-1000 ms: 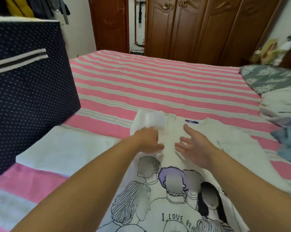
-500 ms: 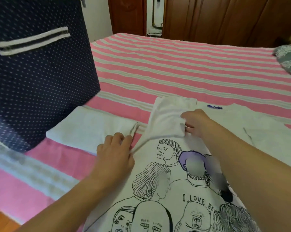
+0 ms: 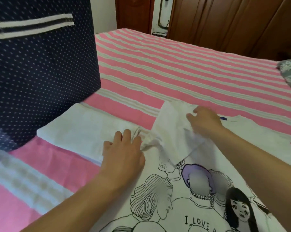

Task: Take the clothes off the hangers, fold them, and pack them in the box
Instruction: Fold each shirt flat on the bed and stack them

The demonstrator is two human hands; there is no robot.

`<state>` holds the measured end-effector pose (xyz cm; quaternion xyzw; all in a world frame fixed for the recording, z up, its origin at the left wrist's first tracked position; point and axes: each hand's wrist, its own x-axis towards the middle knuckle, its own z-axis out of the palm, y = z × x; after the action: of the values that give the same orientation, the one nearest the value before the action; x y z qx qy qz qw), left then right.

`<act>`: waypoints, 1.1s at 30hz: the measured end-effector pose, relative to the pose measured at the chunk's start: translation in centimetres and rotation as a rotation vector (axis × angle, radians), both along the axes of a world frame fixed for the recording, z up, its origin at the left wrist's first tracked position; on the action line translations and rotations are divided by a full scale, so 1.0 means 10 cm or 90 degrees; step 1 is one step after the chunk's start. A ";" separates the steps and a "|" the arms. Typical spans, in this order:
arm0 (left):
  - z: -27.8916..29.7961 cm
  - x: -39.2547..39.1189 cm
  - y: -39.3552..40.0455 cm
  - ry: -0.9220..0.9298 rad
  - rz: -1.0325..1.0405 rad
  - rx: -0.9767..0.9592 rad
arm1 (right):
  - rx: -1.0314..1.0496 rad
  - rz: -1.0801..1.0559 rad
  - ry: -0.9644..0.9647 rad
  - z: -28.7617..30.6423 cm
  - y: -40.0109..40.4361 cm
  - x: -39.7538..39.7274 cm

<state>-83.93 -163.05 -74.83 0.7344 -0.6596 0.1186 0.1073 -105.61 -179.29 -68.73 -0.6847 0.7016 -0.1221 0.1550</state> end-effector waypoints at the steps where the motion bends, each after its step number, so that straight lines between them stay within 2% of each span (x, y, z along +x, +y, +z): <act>1: 0.01 -0.01 -0.04 0.004 -0.009 -0.012 | 0.026 0.029 -0.033 0.01 -0.16 0.11; 4: 0.03 -0.01 -0.16 -0.005 -0.041 -0.022 | 0.116 0.066 -0.151 -0.04 -0.51 0.48; 7: 0.02 0.07 -0.20 -0.020 -0.055 0.012 | 0.137 0.058 -0.250 -0.10 -0.75 0.68; 9: 0.01 0.12 -0.18 -0.004 -0.064 0.028 | 0.104 0.070 -0.317 -0.17 -0.91 0.76; 13: -0.01 0.17 -0.16 0.122 -0.001 0.008 | 0.004 0.056 -0.344 -0.40 -1.09 0.90; 15: 0.04 0.17 -0.21 0.171 0.033 0.039 | -0.020 0.048 -0.342 -0.58 -1.10 0.97; 17: 0.08 0.17 -0.26 0.200 0.047 0.103 | -0.140 0.041 -0.249 -0.67 -1.02 0.99; 19: 0.11 0.17 -0.28 0.208 0.052 0.159 | -0.327 0.058 -0.040 -0.65 -0.88 1.00; 20: 0.11 0.17 -0.28 0.197 0.050 0.178 | -0.341 0.086 0.028 -0.59 -0.80 1.03; 24: 0.13 0.16 -0.24 0.156 0.024 0.218 | 0.050 0.052 0.033 -0.44 -0.71 1.32; 26: 0.19 0.17 -0.19 0.175 0.011 0.257 | 0.088 0.039 0.022 -0.47 -0.71 1.38; 30: 0.38 0.17 0.16 0.144 -0.008 0.368 | 0.057 0.052 -0.055 -0.49 -0.60 1.36; 33: 0.51 0.27 0.68 0.212 0.002 0.380 | 0.111 0.008 -0.129 -0.33 -0.53 1.20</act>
<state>-81.22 -156.25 -69.75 0.7439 -0.6374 -0.2011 -0.0059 -93.58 -184.63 -72.01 -0.6572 0.6859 -0.1283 0.2848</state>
